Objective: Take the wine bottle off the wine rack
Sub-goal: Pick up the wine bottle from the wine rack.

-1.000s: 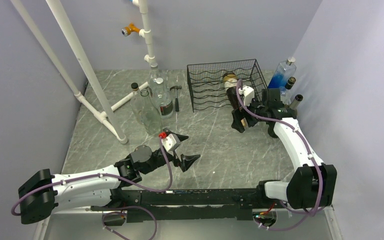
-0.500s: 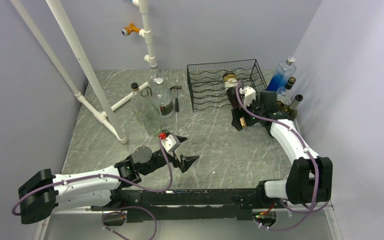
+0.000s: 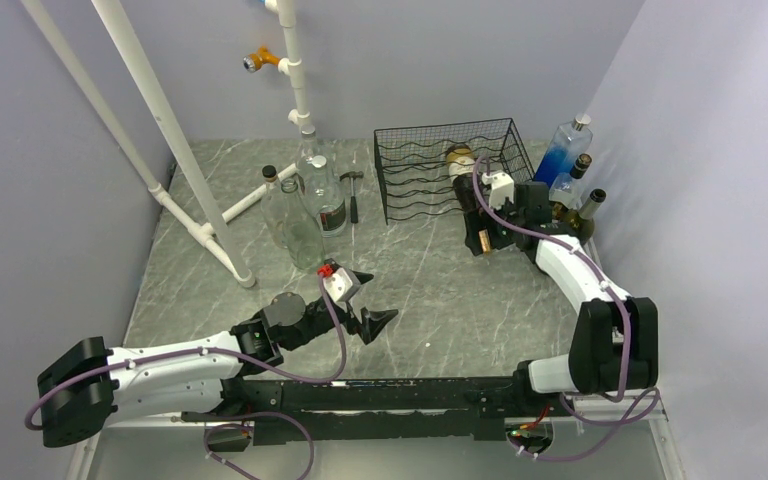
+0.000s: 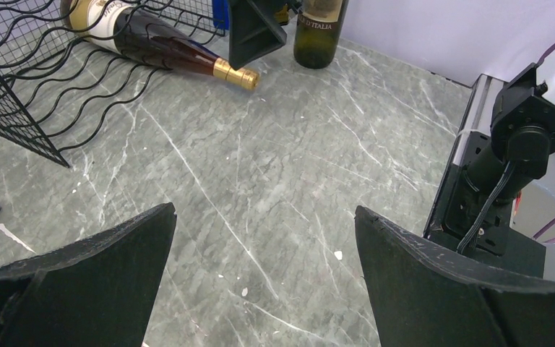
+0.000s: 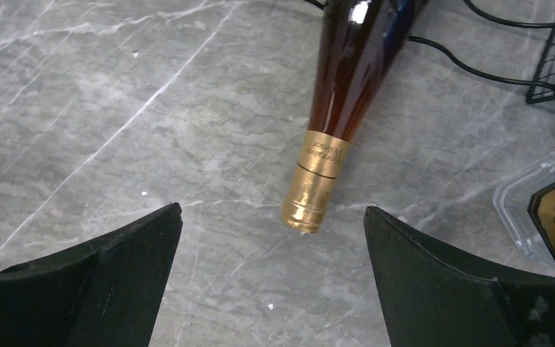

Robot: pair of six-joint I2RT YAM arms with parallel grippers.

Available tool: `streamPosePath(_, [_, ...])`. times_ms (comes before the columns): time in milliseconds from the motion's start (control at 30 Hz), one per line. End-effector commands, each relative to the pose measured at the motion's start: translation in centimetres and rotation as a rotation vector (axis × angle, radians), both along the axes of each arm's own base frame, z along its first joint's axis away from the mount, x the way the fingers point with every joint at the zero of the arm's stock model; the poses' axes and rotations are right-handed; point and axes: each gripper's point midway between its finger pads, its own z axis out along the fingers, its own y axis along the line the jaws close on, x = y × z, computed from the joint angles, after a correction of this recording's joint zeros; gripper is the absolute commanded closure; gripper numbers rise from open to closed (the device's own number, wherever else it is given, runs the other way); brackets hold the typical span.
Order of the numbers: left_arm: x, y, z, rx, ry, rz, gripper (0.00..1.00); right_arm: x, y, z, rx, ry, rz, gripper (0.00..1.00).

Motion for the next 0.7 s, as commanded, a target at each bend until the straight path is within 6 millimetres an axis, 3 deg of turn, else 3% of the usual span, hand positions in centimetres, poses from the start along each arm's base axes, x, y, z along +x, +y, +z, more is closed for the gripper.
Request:
streamPosePath(0, [0.4,0.0,0.9,-0.042,0.002,0.018,0.01,1.9,-0.8,0.5,-0.004,-0.049,-0.095,0.0])
streamPosePath(300, [0.5,0.0,0.7,-0.04,0.005,0.021,0.01,3.1,-0.2,-1.5,0.015,0.0,-0.129,0.01])
streamPosePath(667, [0.6,0.4,0.6,-0.042,0.006,0.033,0.01,5.8,-0.4,-3.7,0.004,0.003,-0.167,0.13])
